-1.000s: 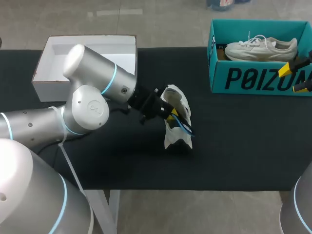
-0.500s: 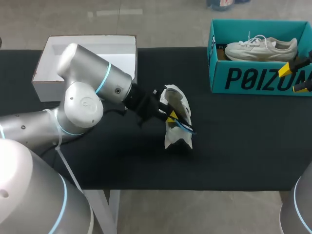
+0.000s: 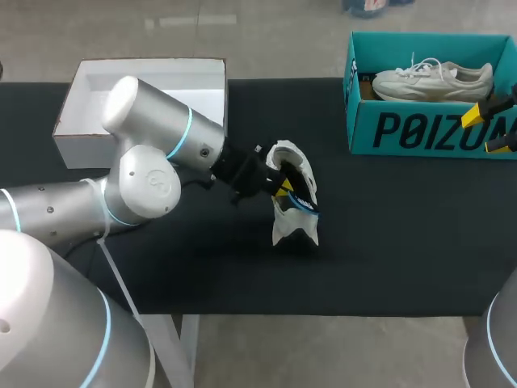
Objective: Take the shoe out of the shoebox, open the shoe tongue, remove and reinsert the insole, then place the shoe into the shoebox
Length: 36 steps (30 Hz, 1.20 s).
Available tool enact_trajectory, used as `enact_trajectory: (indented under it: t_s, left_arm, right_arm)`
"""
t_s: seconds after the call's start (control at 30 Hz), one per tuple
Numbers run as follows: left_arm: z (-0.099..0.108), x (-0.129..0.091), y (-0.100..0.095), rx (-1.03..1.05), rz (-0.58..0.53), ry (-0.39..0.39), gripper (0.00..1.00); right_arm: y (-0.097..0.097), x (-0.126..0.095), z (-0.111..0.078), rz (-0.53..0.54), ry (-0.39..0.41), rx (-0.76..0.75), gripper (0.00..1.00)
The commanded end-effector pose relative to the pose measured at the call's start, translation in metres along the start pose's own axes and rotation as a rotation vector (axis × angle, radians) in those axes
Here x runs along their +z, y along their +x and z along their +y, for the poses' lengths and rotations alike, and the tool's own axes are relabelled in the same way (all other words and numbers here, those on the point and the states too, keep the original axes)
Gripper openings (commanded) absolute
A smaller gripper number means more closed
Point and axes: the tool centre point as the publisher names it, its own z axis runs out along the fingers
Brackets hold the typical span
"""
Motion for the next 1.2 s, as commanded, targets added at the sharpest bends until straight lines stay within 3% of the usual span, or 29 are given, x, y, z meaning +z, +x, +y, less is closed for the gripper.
enact_trajectory:
  t_s: [0.03, 0.07, 0.1, 0.13, 0.23, 0.33, 0.4, 0.47, 0.8, 1.13, 1.17, 1.2]
  left_arm:
    - [0.003, 0.003, -0.001, -0.025, -0.005, -0.042, 0.00]
    - [0.004, 0.003, -0.001, -0.038, -0.004, -0.040, 0.00]
    - [0.003, 0.002, -0.001, -0.041, -0.007, -0.037, 0.10]
    - [0.000, 0.000, -0.001, -0.052, -0.008, -0.019, 0.43]
    - [-0.016, -0.006, -0.002, -0.062, -0.013, 0.042, 0.49]
    - [-0.032, -0.012, -0.003, -0.042, -0.014, 0.080, 0.43]
    - [-0.039, -0.014, -0.003, -0.020, -0.015, 0.086, 0.33]
    - [-0.041, -0.013, -0.004, -0.014, -0.015, 0.093, 0.00]
    - [-0.022, 0.006, 0.002, 0.054, 0.026, -0.014, 0.00]
    - [-0.005, 0.009, -0.001, 0.008, -0.001, -0.091, 0.00]
    - [-0.008, 0.006, -0.001, 0.002, -0.003, -0.086, 0.02]
    - [-0.010, 0.005, -0.001, -0.008, -0.009, -0.069, 0.28]
  right_arm:
    - [0.000, 0.000, -0.001, -0.002, 0.000, 0.001, 1.00]
    - [0.000, 0.000, -0.001, -0.002, 0.000, 0.001, 1.00]
    - [0.000, 0.000, -0.001, -0.002, 0.000, 0.001, 1.00]
    - [0.000, 0.000, -0.001, -0.002, 0.000, 0.001, 1.00]
    - [0.000, 0.000, -0.001, -0.002, 0.000, 0.001, 1.00]
    - [0.000, 0.000, -0.001, -0.002, 0.000, 0.001, 1.00]
    - [0.000, 0.000, -0.001, -0.002, 0.000, 0.001, 1.00]
    - [0.000, 0.000, -0.001, -0.002, 0.000, 0.001, 1.00]
    - [0.000, 0.000, -0.001, -0.002, 0.000, 0.001, 1.00]
    - [0.000, 0.000, -0.001, -0.002, 0.000, 0.001, 1.00]
    - [0.000, 0.000, -0.001, -0.002, 0.000, 0.001, 1.00]
    - [0.000, 0.000, -0.001, -0.002, 0.000, 0.001, 1.00]
